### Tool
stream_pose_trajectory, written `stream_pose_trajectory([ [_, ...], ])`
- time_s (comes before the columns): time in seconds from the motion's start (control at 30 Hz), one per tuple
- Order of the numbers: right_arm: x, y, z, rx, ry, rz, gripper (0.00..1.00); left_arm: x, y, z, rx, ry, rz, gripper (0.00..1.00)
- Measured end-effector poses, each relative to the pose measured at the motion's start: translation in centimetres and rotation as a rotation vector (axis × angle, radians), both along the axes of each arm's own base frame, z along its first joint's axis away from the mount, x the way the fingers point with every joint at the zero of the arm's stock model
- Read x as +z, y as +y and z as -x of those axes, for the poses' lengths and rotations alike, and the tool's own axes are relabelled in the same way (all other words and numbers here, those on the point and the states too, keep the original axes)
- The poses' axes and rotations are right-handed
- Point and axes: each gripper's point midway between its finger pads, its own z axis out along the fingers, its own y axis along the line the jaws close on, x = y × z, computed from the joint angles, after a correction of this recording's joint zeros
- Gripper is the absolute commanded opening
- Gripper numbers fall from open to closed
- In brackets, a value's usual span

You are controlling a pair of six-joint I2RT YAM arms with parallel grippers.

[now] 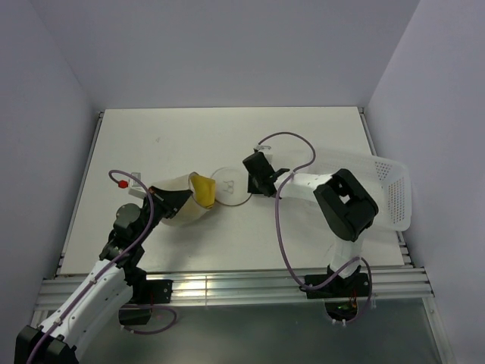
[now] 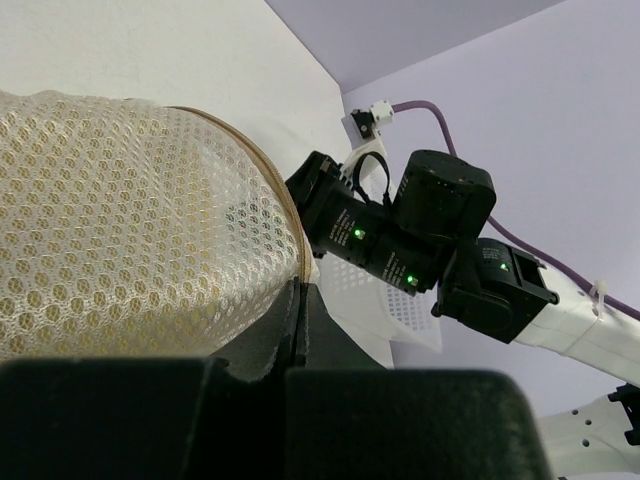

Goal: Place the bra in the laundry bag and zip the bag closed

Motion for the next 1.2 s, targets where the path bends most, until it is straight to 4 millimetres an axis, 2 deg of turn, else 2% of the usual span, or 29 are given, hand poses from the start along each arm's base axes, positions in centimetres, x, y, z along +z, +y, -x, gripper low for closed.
stream_pose_trajectory([
  [0.13,0.0,0.6,-0.8,0.001,-0.013,-0.014,0.33,0.0,0.0,0.0,-0.001,-0.004,-0.009,0.00],
  [0.17,0.1,0.7,-0.9,0.002,-0.017,-0.019,0.29,-0.1,0.0,-0.1,0.000,-0.003,-0.012,0.00],
  [0.2,0.0,0.7,-0.9,0.002,-0.016,-0.021,0.12,-0.1,0.0,-0.1,-0.001,-0.003,-0.014,0.00],
  [0.27,0.2,0.8,-1.2,-0.001,-0.024,-0.033,0.01,-0.2,0.0,-0.1,-0.003,-0.001,-0.018,0.00],
  [0.37,0.4,0.6,-1.5,-0.011,-0.059,-0.067,0.00,-0.3,0.0,0.0,-0.004,0.000,-0.018,0.00],
  [0.43,0.6,-0.3,-0.5,-0.014,-0.071,-0.071,0.00,-0.3,0.0,0.0,-0.004,0.001,-0.020,0.00],
  [0.5,2.0,-1.6,1.1,-0.018,-0.097,-0.076,0.00,-0.5,0.0,0.0,-0.005,0.006,-0.030,0.00],
  [0.57,5.5,-2.2,2.0,-0.015,-0.159,-0.105,0.00,-0.6,-0.1,-0.1,-0.009,0.013,-0.045,0.00],
  [0.67,14.6,-2.4,2.5,-0.009,-0.348,-0.195,0.00,-0.6,-0.2,-0.4,-0.017,0.023,-0.068,0.00],
  [0.7,18.4,-2.3,3.1,0.001,-0.422,-0.231,0.00,-0.4,-0.4,-0.4,-0.024,0.022,-0.074,0.00],
  [0.77,24.2,-1.6,4.7,0.033,-0.521,-0.291,0.00,0.0,-0.5,-0.5,-0.034,0.016,-0.085,0.00],
  [0.83,29.2,-0.8,6.6,0.072,-0.597,-0.346,0.00,0.4,-0.7,-0.7,-0.042,0.011,-0.092,0.00],
  [0.87,30.5,-0.3,7.5,0.090,-0.612,-0.358,0.00,0.5,-0.8,-0.7,-0.045,0.011,-0.095,0.00],
  [0.93,31.4,-0.3,8.5,0.102,-0.618,-0.348,0.00,0.2,-0.9,-0.6,-0.057,0.019,-0.102,0.00],
  [1.0,31.0,-1.2,8.9,0.087,-0.607,-0.301,0.00,0.0,-1.0,-0.4,-0.069,0.025,-0.105,0.00],
  [1.1,28.7,-2.1,8.9,0.090,-0.566,-0.195,0.00,0.0,-1.1,-0.2,-0.077,0.023,-0.107,0.00],
  [1.2,27.3,-2.2,8.8,0.103,-0.535,-0.124,0.00,-0.2,-1.2,-0.3,-0.082,0.031,-0.115,0.00],
])
